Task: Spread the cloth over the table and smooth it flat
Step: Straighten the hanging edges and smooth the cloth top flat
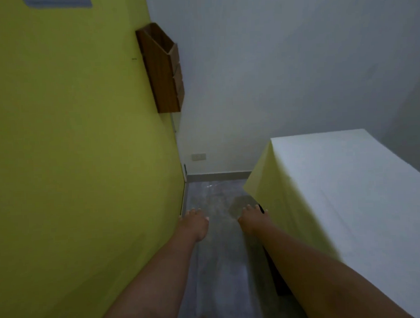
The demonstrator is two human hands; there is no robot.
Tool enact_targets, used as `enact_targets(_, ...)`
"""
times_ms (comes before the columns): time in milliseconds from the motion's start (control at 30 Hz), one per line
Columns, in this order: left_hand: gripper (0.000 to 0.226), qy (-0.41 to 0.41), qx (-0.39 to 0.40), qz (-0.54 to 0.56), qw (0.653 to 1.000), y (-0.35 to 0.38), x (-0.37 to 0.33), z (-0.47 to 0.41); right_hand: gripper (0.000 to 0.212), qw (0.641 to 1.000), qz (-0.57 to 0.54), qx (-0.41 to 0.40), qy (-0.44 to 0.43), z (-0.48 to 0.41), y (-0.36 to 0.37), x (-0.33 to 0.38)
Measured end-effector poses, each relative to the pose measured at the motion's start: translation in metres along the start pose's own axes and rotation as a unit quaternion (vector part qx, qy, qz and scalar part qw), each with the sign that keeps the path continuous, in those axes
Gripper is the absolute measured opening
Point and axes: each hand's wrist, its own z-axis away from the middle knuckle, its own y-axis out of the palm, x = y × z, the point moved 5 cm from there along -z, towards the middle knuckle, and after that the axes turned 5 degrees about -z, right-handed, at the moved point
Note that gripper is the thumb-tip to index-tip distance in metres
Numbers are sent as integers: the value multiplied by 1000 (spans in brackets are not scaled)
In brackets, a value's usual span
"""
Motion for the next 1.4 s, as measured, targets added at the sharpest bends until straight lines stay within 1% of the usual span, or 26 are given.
enact_targets(200,54,42,-23,-40,998,-65,20,-113,55,998,-43,-36,32,-90,-50,18)
enact_targets(300,55,81,-12,-59,995,-75,10,-156,54,996,-60,-33,56,-123,-61,15)
enact_targets(433,56,131,-15,-81,988,-98,-11,-221,54,991,-81,-58,93,-171,-88,1)
enact_targets(667,56,176,-9,-113,978,-149,-63,-347,55,982,-101,-84,132,-268,-148,-44)
enact_targets(767,55,193,-1,-116,974,-172,-91,-398,56,979,-86,-106,148,-306,-180,-70)
enact_targets(900,54,227,0,-115,967,-199,-134,-461,57,969,-93,-127,190,-351,-218,-109)
enact_targets(1067,55,280,26,-135,950,-212,-186,-526,58,949,-123,-148,250,-383,-234,-150)
enact_targets(1167,55,333,37,-159,929,-214,-226,-564,58,924,-149,-164,313,-395,-240,-182)
enact_targets(1267,55,401,42,-190,895,-214,-272,-598,57,887,-177,-188,383,-399,-243,-210)
enact_targets(1333,54,461,34,-207,862,-217,-308,-614,58,854,-189,-217,433,-398,-247,-226)
enact_targets(1400,53,525,25,-222,821,-216,-343,-622,58,822,-197,-242,476,-394,-248,-233)
